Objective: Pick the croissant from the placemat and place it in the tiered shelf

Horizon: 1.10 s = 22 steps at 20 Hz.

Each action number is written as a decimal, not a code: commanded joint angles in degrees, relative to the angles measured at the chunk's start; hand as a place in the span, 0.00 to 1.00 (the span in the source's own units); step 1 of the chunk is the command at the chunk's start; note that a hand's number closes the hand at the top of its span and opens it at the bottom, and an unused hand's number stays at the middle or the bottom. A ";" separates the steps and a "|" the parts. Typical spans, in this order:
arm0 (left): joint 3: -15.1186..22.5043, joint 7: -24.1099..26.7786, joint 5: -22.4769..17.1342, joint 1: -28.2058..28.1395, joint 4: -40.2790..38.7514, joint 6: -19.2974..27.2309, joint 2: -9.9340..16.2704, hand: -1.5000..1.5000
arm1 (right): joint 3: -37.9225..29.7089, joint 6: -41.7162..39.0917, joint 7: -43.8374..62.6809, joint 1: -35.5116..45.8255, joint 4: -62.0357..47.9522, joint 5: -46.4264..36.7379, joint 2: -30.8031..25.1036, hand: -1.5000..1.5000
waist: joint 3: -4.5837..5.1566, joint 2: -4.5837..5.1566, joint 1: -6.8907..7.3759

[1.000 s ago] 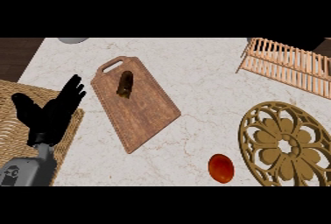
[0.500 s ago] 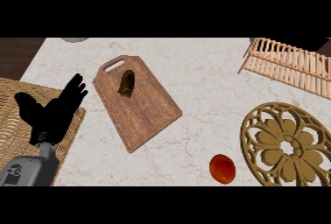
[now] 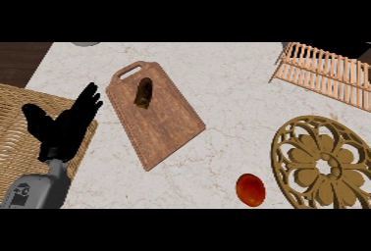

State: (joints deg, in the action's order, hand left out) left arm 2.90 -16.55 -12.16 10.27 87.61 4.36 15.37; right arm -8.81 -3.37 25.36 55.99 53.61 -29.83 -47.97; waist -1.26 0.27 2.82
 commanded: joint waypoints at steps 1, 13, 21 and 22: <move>1.74 -1.89 0.47 -5.90 -6.58 0.95 -2.62 0.50 | -0.32 2.14 -4.30 1.44 -4.65 -0.89 0.30 1.00 | 1.24 0.97 -0.08; -0.79 -3.27 -0.51 -5.81 -6.41 -0.08 -1.31 0.50 | -2.39 4.20 -8.71 5.53 -13.48 -0.90 0.75 1.00 | 1.24 0.63 -0.49; -1.41 -3.24 -0.15 -6.57 -6.23 -1.01 -0.55 0.50 | -11.83 11.18 -9.45 9.13 -16.70 6.29 2.68 0.00 | 1.20 0.51 -0.79; 0.31 -3.16 1.38 -8.22 -4.50 0.82 -2.32 0.50 | -12.18 12.05 -8.13 9.89 -16.70 6.60 3.62 0.00 | 1.21 0.26 -0.54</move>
State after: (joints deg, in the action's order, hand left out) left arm 2.27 -17.61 -10.98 9.61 87.99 4.03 14.85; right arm -17.49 6.79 17.12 64.14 37.87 -26.29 -45.31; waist -1.20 -0.10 2.31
